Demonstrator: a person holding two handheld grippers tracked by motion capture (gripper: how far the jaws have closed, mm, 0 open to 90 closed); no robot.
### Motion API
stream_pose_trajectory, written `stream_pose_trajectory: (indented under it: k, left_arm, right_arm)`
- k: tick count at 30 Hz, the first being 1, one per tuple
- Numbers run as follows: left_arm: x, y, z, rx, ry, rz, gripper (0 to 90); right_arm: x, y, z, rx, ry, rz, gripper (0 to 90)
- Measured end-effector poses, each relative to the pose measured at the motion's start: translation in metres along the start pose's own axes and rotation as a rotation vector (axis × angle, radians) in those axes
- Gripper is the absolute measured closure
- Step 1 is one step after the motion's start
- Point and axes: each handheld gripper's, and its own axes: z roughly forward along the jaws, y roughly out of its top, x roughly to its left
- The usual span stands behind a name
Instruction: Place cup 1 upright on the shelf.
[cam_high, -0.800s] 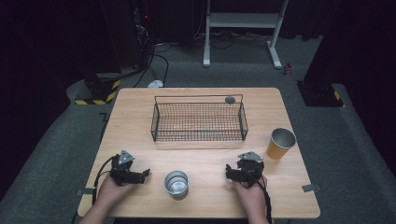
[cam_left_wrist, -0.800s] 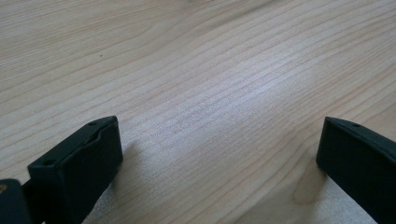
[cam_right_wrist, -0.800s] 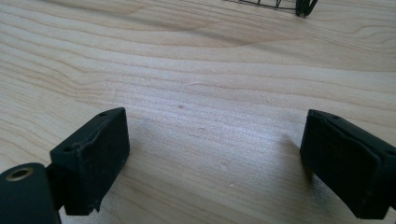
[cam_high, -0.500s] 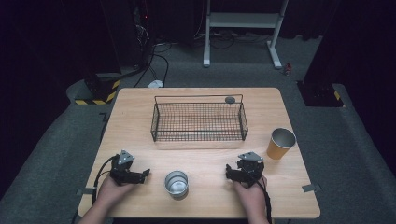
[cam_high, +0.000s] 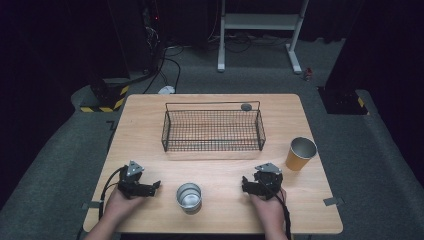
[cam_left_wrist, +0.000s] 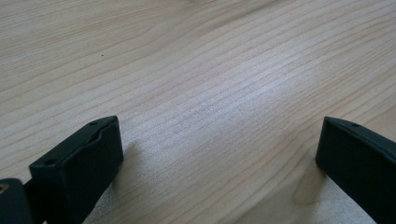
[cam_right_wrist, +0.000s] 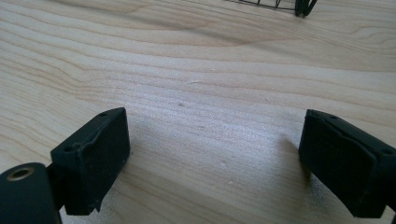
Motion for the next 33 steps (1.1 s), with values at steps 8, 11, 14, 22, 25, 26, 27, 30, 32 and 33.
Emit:
stream_pose_trajectory:
  k: [8, 11, 14, 22, 25, 26, 27, 30, 32, 33]
  left_arm:
    - [0.0, 0.0, 0.0, 0.0, 0.013, -0.016, 0.5]
    - [0.0, 0.001, 0.001, 0.001, 0.015, -0.015, 0.6]
    - [0.001, 0.001, 0.001, -0.001, 0.017, -0.014, 0.6]
    - [0.0, 0.001, 0.001, 0.0, 0.027, -0.03, 0.3]
    - [0.0, 0.001, 0.001, 0.0, 0.027, -0.03, 0.2]
    - [-0.001, 0.001, 0.001, 0.0, 0.027, -0.03, 0.2]
    - [0.0, 0.001, 0.001, 0.0, 0.028, -0.027, 0.2]
    - [0.0, 0.001, 0.001, -0.001, 0.027, -0.029, 0.2]
    - [0.0, 0.001, 0.001, 0.0, 0.027, -0.029, 0.2]
    - [0.0, 0.001, 0.001, -0.001, 0.027, -0.029, 0.2]
  right_arm:
    - [0.0, 0.0, -0.006, -0.035, 0.002, 0.002, 11.5]
    - [-0.002, 0.0, -0.008, -0.052, 0.001, -0.003, 12.3]
    - [-0.004, 0.0, -0.011, -0.071, 0.005, 0.008, 12.8]
    - [-0.006, -0.001, -0.013, -0.097, 0.021, 0.033, 12.7]
    - [-0.006, -0.001, -0.015, -0.114, 0.021, 0.039, 12.3]
    - [-0.006, -0.001, -0.017, -0.119, 0.021, 0.039, 12.2]
    - [-0.007, -0.001, -0.017, -0.127, 0.02, 0.036, 12.1]
    - [-0.008, -0.002, -0.019, -0.135, 0.022, 0.039, 11.9]
    - [-0.01, -0.003, -0.022, -0.148, 0.013, 0.045, 11.1]
    - [-0.011, -0.003, -0.023, -0.152, 0.01, 0.05, 11.1]
